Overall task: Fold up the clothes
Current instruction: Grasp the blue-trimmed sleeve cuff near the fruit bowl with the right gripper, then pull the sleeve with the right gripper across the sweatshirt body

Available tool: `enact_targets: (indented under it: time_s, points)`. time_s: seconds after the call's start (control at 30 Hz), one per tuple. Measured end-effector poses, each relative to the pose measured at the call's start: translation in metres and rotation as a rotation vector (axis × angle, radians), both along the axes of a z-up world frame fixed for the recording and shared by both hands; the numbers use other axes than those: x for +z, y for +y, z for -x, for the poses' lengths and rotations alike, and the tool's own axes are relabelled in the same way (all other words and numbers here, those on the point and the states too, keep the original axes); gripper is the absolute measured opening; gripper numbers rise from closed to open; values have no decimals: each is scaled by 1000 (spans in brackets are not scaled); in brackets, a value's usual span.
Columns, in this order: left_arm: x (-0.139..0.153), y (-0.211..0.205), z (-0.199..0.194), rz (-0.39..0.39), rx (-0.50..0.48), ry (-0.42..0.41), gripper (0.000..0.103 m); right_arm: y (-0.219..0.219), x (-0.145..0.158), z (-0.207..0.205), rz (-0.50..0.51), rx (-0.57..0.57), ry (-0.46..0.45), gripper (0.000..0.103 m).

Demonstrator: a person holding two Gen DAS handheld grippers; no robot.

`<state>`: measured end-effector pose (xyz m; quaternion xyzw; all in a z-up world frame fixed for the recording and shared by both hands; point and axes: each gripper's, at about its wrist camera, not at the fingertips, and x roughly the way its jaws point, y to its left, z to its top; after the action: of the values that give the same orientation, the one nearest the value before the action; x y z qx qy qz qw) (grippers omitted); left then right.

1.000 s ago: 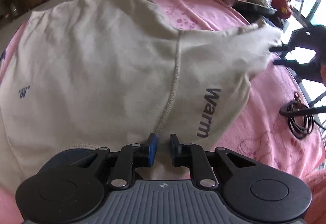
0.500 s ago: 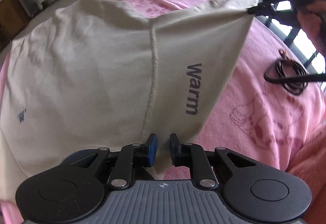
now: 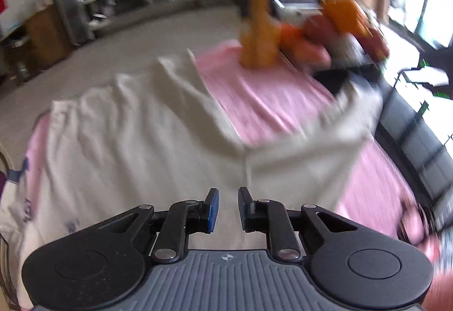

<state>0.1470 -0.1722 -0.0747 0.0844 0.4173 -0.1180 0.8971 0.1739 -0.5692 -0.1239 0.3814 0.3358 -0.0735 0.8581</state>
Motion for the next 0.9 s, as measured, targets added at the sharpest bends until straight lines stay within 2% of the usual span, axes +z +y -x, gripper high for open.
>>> enact_targets:
  time_s: [0.13, 0.3, 0.43, 0.57, 0.6, 0.63, 0.73, 0.87, 0.9]
  points:
    - [7, -7, -23, 8, 28, -18, 18, -15, -15, -35, 3, -53, 62, 23]
    - [-10, -18, -34, 0, 3, 12, 18, -34, -59, -66, -49, -180, 154, 23]
    - [-23, -24, -38, 12, -11, 35, 18, -44, -80, -75, -52, -243, 163, 23]
    - [-26, -25, -40, 21, -11, 40, 18, -44, -87, -86, 14, -238, 138, 21]
    - [-26, -25, -40, 22, -11, 37, 18, -42, -85, -88, 46, -230, 132, 17]
    - [-26, -25, -39, 24, -11, 35, 18, -39, -83, -89, 79, -223, 126, 4]
    - [-23, -26, -36, 33, -28, 24, 18, -30, -77, -93, 176, -201, 107, 4]
    - [-24, -30, -34, 59, -62, 38, 18, -19, -48, -75, 341, -204, -24, 3]
    - [-27, -32, -34, 70, -73, 59, 18, -18, -47, -76, 367, -190, -19, 3]
